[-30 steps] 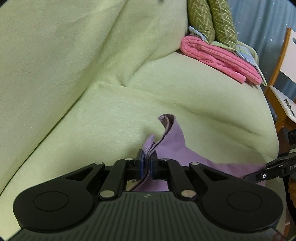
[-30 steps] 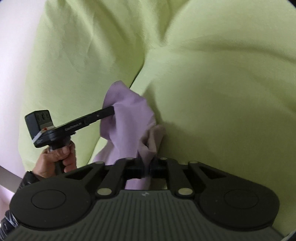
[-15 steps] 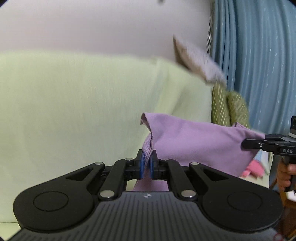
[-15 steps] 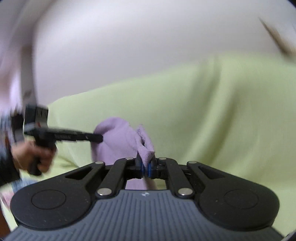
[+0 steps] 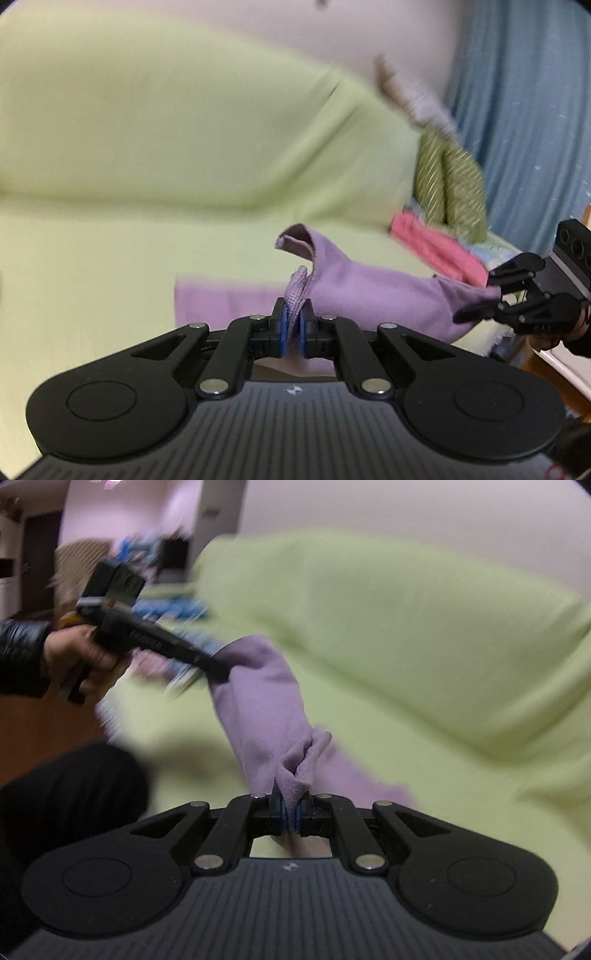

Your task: Fold clothes

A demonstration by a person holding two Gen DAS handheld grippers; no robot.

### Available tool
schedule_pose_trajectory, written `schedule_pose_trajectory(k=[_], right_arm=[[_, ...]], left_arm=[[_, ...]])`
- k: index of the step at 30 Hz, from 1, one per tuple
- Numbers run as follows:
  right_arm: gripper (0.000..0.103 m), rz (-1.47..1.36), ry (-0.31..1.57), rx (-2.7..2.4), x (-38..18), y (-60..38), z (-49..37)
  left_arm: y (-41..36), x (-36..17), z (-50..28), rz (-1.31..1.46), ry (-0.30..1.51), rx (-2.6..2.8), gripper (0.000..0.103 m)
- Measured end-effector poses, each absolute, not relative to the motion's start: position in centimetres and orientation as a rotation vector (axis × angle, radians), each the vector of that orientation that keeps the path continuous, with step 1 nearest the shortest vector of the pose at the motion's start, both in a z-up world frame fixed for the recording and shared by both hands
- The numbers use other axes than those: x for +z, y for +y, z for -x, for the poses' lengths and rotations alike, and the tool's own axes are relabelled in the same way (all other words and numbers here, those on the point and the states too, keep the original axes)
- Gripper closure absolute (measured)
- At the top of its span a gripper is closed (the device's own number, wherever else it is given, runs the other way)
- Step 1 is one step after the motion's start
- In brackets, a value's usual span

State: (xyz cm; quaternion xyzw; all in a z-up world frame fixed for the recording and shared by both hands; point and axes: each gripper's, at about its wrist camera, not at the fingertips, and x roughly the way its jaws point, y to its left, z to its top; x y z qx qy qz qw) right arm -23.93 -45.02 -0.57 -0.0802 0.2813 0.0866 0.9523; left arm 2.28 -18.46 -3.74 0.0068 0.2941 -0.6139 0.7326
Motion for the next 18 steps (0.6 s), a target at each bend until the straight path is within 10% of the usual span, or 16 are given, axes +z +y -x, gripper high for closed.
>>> schedule_pose_trajectory(k=[18], right_arm=[[0.091, -0.364, 0.762, 0.105, -9.5, -64.5, 5.3]], left_arm=[[-31.1, -12.4, -12.3, -0.067, 0.842, -1.126, 0.098]])
